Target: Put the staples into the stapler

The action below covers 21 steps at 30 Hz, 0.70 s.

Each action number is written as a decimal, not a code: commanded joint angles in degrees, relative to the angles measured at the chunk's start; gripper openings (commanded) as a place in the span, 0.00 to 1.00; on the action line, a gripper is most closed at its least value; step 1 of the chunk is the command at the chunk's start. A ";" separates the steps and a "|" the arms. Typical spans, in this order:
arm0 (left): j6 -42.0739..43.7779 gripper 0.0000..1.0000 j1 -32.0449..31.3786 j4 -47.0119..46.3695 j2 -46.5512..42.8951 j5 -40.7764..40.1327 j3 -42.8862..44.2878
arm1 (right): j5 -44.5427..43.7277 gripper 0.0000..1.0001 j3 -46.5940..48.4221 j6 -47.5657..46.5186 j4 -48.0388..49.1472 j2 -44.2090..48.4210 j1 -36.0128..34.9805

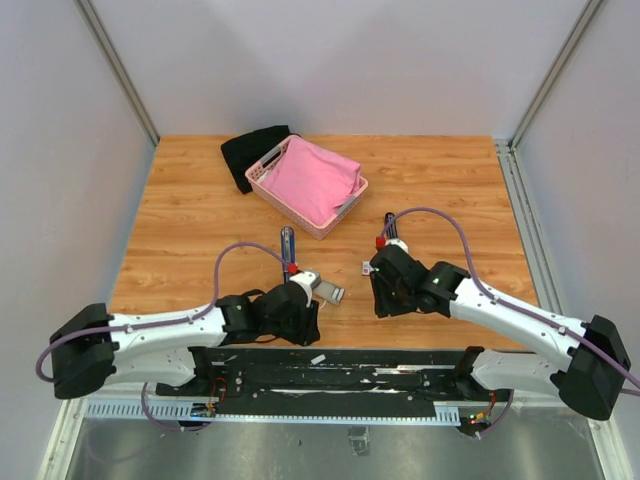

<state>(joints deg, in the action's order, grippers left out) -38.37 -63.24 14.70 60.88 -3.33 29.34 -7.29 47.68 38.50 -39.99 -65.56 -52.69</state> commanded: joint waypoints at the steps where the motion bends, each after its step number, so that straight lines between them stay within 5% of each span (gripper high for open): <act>1: -0.58 0.38 -3.97 -6.75 5.72 -6.21 1.60 | 0.15 0.43 -3.12 -2.07 3.70 1.80 3.02; 11: -2.01 0.27 -9.29 -12.26 13.20 -4.25 -0.39 | 2.71 0.41 -9.67 -0.55 10.71 2.00 3.73; 21: -3.66 0.26 -14.01 -7.57 14.88 -7.69 0.20 | 3.49 0.40 -12.41 2.07 11.55 4.82 3.82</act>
<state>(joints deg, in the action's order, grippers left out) -40.82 -75.66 5.96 74.85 -7.92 29.23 -4.08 36.56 38.57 -29.43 -62.65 -49.71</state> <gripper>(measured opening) 0.271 0.407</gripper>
